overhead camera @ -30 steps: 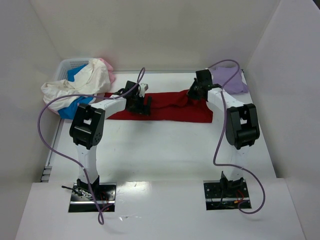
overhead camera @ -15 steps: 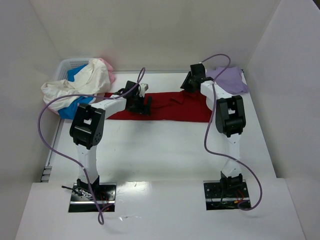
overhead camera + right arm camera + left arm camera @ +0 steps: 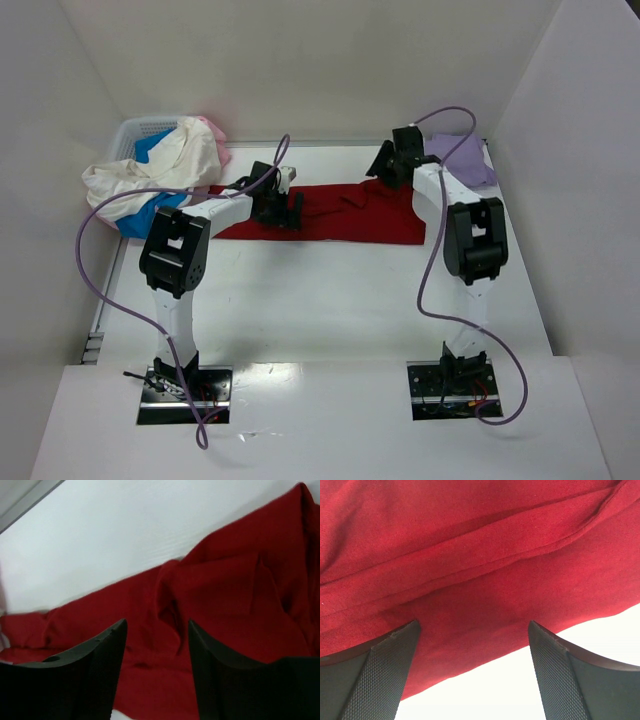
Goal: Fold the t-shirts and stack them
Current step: Fold the other side of the tshirt into a rectangle
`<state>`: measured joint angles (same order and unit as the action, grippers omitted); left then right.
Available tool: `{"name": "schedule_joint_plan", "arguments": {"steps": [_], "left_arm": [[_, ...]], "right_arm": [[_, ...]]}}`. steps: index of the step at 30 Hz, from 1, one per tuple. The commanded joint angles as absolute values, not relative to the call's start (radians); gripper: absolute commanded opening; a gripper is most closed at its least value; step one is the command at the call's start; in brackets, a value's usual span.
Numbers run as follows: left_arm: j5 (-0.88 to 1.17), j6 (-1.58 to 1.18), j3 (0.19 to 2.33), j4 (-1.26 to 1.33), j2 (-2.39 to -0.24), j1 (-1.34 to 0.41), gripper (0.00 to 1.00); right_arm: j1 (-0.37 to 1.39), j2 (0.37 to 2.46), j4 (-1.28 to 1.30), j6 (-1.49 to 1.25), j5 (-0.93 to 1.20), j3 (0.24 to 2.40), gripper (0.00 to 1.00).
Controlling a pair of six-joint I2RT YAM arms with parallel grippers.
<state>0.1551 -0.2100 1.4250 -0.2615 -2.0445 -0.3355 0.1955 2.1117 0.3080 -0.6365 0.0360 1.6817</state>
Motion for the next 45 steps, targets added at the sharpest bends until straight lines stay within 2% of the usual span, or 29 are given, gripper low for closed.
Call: {"name": "schedule_joint_plan", "arguments": {"steps": [1, 3, 4, 6, 9, 20, 31, 36, 45], "left_arm": [[0.169, -0.209, 1.419, -0.295, -2.071, -0.339, 0.97], [0.169, -0.23, 1.419, -0.295, -2.059, -0.339, 0.97], [0.169, -0.23, 1.419, -0.295, -2.049, -0.339, 1.0], [0.169, -0.241, 1.419, -0.304, -2.049, -0.339, 1.0], [0.169, -0.241, 1.41, -0.314, -2.049, -0.339, 1.0], [0.169, -0.252, 1.399, -0.324, -2.059, -0.339, 1.0], [0.169, -0.242, 1.399, -0.333, -2.077, -0.339, 1.0], [0.169, -0.242, 1.399, -0.342, -2.077, -0.339, 1.0], [0.146, -0.242, 1.399, -0.362, -2.086, -0.339, 1.0]], "right_arm": [[0.19, 1.958, 0.256, -0.63, 0.078, 1.542, 0.55], [0.19, 1.936, 0.233, -0.64, 0.087, 1.476, 0.47], [0.19, 1.927, 0.233, -0.64, 0.087, 1.427, 0.41], [0.199, 1.927, 0.222, -0.64, 0.109, 1.395, 0.25], [0.221, 1.956, 0.21, -0.628, 0.109, 1.368, 0.12], [0.284, 2.08, 0.222, -0.604, 0.089, 1.427, 0.11], [0.284, 2.247, 0.265, -0.574, 0.032, 1.646, 0.14], [0.284, 2.26, 0.288, -0.574, 0.043, 1.716, 0.15], [0.284, 2.198, 0.318, -0.543, 0.003, 1.606, 0.16]]}}
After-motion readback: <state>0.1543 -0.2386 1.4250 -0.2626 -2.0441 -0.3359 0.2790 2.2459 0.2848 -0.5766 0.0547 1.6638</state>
